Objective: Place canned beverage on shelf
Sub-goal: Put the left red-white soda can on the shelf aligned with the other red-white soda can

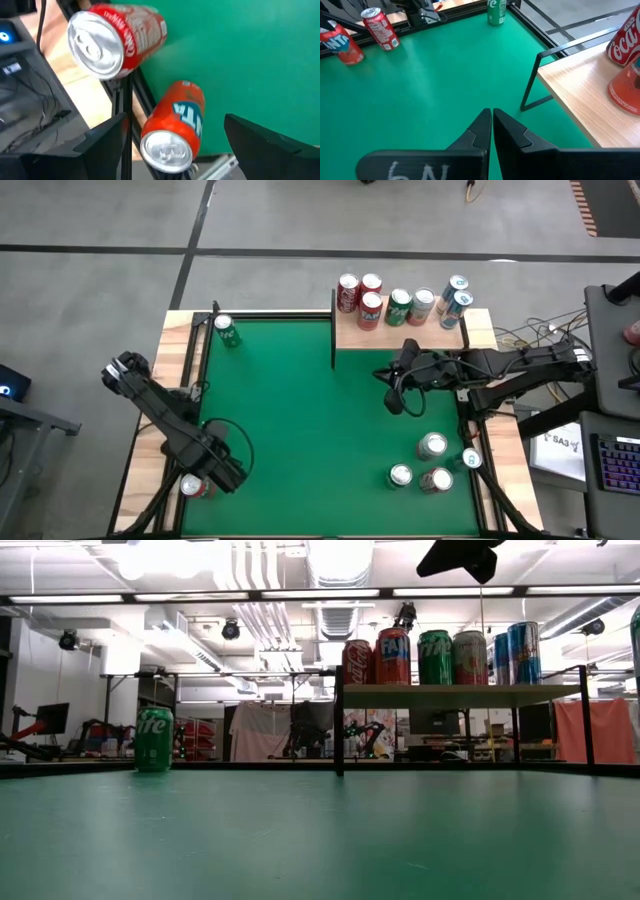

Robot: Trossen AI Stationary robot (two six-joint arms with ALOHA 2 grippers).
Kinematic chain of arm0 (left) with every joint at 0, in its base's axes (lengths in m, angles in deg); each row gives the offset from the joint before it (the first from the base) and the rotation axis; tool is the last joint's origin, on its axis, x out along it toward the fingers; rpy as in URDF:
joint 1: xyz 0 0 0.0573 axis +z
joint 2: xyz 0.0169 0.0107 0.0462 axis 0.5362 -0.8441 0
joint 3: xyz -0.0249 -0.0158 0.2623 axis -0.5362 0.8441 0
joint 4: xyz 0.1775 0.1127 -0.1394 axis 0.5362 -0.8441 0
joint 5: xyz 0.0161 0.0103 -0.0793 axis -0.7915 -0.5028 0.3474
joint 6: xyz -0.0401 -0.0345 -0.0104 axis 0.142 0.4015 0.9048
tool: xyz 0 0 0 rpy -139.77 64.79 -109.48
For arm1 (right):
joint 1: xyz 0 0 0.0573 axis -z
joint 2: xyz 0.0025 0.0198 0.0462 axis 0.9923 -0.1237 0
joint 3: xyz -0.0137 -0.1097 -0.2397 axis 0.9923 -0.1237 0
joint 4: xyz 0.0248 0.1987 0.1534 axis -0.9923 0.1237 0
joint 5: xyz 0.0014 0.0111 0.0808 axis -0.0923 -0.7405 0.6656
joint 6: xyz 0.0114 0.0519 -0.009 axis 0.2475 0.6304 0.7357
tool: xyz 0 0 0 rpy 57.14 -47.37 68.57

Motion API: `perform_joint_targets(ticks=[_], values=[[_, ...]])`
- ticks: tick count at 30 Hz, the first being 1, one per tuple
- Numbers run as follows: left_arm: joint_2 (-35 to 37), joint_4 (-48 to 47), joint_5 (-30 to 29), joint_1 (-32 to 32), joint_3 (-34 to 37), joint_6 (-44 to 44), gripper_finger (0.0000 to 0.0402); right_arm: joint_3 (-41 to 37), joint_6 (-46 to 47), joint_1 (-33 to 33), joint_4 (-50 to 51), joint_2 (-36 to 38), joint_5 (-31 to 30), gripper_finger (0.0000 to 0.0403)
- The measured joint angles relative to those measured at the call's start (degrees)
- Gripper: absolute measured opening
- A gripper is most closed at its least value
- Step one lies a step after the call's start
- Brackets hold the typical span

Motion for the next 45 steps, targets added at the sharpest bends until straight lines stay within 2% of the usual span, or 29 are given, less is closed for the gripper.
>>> perform_joint_targets(ticks=[4, 13, 20, 41, 45], values=[[2.42, 0.02, -0.57, -0.15, 1.94, 2.22, 0.0316, 0.0, -1.1, 0.0, -0.01, -0.37, 0.08, 0.0009], [7.22, -0.02, -1.19, -0.13, 12.49, 6.33, 0.0316, 0.0, -2.68, 0.0, 0.0, -0.65, 0.18, 0.0009], [8.76, -0.02, -5.07, -0.13, 14.7, 8.45, 0.0316, 0.0, -2.65, 0.0, 0.01, -0.65, 0.19, 0.0009], [8.95, 0.2, -6.76, -0.51, 21.92, 9.2, 0.0316, 0.0, -0.91, 0.0, -0.01, -0.65, 0.16, 0.0009], [8.95, 1.29, -9.78, -0.68, 22.07, 9.89, 0.0316, 0.0, -0.78, 0.0, -0.01, -0.65, 0.14, 0.0009]])
